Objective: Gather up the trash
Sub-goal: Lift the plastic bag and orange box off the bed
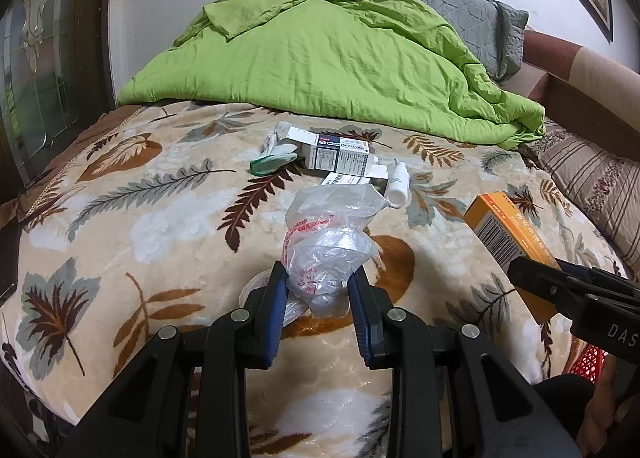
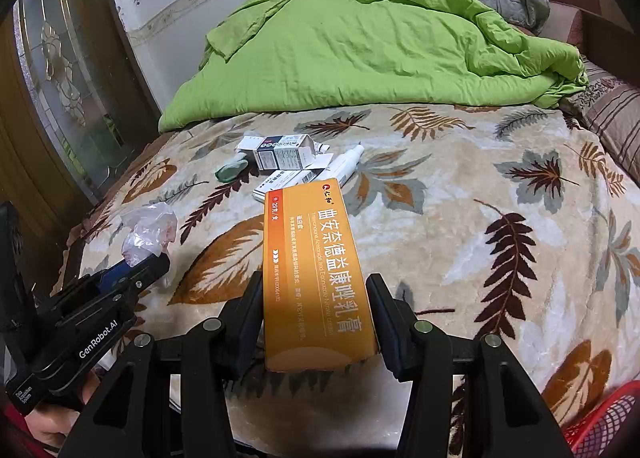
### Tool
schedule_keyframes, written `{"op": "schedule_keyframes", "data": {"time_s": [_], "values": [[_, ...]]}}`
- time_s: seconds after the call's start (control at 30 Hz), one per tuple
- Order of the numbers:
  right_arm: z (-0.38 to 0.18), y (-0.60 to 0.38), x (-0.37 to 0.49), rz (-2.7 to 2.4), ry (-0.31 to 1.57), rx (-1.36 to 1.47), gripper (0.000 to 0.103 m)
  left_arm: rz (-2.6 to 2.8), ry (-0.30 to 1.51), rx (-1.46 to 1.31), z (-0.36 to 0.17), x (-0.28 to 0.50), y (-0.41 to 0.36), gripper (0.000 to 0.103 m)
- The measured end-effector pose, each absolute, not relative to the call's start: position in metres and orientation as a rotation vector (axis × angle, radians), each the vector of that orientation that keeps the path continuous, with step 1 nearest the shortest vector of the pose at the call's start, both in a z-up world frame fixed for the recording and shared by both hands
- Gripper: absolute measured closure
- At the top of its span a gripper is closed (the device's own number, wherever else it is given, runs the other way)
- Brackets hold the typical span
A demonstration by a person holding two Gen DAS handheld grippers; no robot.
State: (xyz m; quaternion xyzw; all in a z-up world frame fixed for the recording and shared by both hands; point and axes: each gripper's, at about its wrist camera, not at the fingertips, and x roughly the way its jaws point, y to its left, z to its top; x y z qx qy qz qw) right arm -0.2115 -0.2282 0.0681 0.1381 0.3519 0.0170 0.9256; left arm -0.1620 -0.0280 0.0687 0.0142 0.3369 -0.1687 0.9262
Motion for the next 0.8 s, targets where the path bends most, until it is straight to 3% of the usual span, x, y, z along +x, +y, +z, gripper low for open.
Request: {"op": "schedule_keyframes", "data": {"time_s": [0.8], "values": [[0.065,-0.2262,-0.2065,0.045,0.729,0.284,0.049,-0.36,0.695,0.03,0.0664,-0.1599,-0.0309,0.074]]}}
